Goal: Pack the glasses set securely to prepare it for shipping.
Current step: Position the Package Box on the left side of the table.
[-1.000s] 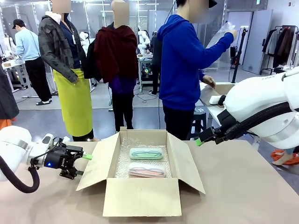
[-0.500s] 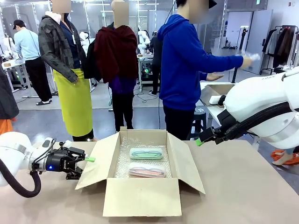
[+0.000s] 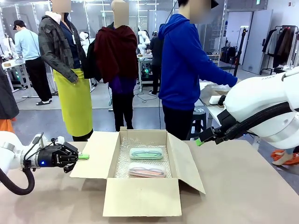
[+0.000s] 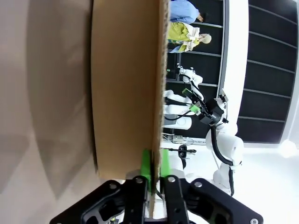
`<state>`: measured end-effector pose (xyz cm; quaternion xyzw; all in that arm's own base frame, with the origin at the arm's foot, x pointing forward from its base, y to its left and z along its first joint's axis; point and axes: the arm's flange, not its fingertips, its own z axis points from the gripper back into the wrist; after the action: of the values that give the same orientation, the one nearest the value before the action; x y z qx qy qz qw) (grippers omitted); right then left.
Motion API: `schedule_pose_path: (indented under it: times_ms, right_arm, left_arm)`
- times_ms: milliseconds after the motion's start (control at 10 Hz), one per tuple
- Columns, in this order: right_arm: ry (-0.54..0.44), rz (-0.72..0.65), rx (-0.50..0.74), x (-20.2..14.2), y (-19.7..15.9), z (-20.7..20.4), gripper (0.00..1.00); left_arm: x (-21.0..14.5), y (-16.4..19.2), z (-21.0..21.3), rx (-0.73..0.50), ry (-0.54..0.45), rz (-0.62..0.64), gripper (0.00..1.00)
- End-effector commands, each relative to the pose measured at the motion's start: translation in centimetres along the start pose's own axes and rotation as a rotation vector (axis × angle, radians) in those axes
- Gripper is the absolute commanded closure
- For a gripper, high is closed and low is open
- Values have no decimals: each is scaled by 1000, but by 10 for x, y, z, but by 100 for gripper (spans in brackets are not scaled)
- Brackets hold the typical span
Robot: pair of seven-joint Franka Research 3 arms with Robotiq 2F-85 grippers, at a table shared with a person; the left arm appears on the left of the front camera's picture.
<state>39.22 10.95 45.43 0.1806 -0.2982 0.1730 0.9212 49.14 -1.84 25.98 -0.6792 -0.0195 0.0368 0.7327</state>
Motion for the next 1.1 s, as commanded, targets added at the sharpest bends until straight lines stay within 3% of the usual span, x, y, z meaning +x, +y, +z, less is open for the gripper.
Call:
schedule_pose_path:
  times_ms: [0, 200, 800, 1000]
  right_arm:
    - [1, -21, -3, 2, 4, 2, 0]
    - [1, -21, -3, 2, 4, 2, 0]
    - [1, -21, -3, 2, 4, 2, 0]
    - [1, -21, -3, 2, 4, 2, 0]
  left_arm:
    - [-6, -5, -5, -29, 12, 11, 100]
    - [-9, -2, -14, 21, 17, -6, 100]
    - [-2, 1, -7, 1, 14, 0, 98]
    - [4, 4, 14, -69, 29, -18, 98]
